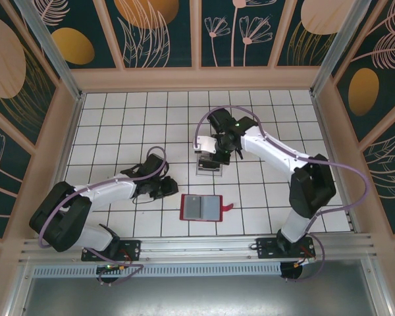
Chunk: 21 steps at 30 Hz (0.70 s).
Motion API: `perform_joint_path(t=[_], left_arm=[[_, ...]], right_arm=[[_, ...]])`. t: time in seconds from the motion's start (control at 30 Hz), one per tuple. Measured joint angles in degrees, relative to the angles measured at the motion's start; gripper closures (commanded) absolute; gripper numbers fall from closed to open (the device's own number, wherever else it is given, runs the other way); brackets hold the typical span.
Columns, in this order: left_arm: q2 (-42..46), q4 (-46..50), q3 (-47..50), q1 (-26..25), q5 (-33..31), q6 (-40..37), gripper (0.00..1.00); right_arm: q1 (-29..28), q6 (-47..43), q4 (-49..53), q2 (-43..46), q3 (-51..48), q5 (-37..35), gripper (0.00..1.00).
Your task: Take the credit cards out of the card holder
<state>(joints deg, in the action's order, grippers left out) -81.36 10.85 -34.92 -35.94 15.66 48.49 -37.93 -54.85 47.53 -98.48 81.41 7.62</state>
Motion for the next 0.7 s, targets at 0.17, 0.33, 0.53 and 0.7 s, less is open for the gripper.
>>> perform_joint_path(t=[0.17, 0.33, 0.53, 0.7], left_arm=[[0.0, 0.0, 0.0, 0.0, 0.4, -0.3, 0.74], [0.0, 0.0, 0.0, 0.0, 0.4, -0.3, 0.74], [0.0, 0.1, 1.0, 0.0, 0.4, -0.2, 0.74], [0.9, 0.1, 1.7, 0.0, 0.3, -0.2, 0.74]], right_arm=[[0.6, -0.7, 0.9, -3.2, 0.5, 0.5, 1.0], [0.7, -0.9, 1.1, -6.7, 1.9, 1.2, 1.0], [0.7, -1.9, 2.2, -9.8, 4.1, 2.1, 1.0], [0.7, -2.3, 3.8, -12.7, 6.4, 3.0, 1.0]])
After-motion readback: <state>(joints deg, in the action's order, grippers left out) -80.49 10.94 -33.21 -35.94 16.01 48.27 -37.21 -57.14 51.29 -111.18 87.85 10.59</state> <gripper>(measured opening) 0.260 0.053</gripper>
